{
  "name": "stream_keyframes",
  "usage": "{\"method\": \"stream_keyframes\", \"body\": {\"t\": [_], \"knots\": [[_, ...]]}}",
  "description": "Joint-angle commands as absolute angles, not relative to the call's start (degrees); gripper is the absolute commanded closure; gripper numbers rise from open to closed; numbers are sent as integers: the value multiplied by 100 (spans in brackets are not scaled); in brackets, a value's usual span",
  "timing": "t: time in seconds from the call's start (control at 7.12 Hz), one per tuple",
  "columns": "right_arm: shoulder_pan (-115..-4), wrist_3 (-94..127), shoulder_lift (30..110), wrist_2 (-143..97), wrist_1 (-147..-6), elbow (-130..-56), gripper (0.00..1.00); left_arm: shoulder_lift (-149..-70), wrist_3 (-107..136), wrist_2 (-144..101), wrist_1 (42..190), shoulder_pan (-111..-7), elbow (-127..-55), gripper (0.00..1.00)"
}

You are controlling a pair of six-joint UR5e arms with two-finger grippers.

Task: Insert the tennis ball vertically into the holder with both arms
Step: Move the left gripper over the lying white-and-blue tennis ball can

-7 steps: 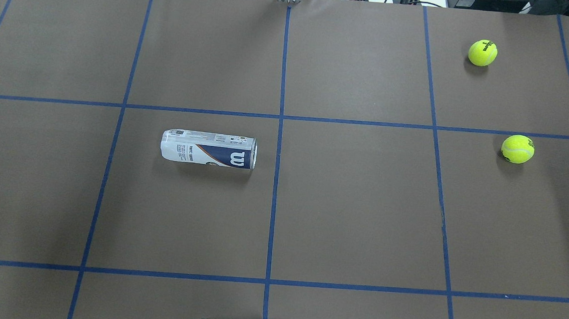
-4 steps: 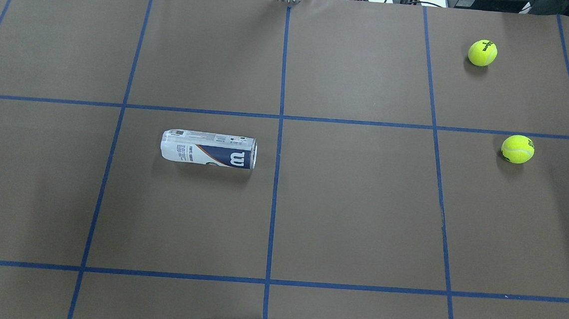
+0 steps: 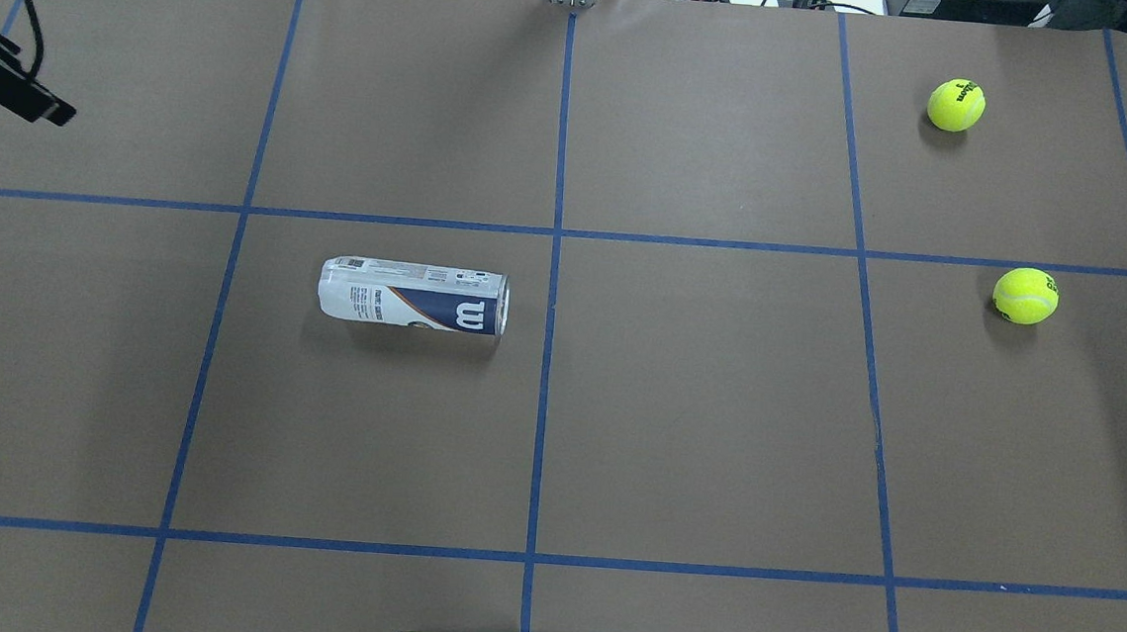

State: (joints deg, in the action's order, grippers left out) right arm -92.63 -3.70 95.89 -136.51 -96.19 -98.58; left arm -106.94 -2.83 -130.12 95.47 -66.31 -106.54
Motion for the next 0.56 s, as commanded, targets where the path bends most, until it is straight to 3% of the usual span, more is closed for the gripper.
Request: {"method": "stream_keyframes", "body": {"t": [0.0,0.42], "knots": [[-9264,-369,9589,-13650,-9615,-9879,1,-11448,-316,-12991,9633,-5552,-10653,1],[-9264,-369,9571,-13658,-9615,-9896,1,-12995,-674,-12501,9598,-4353,-9847,1]]}}
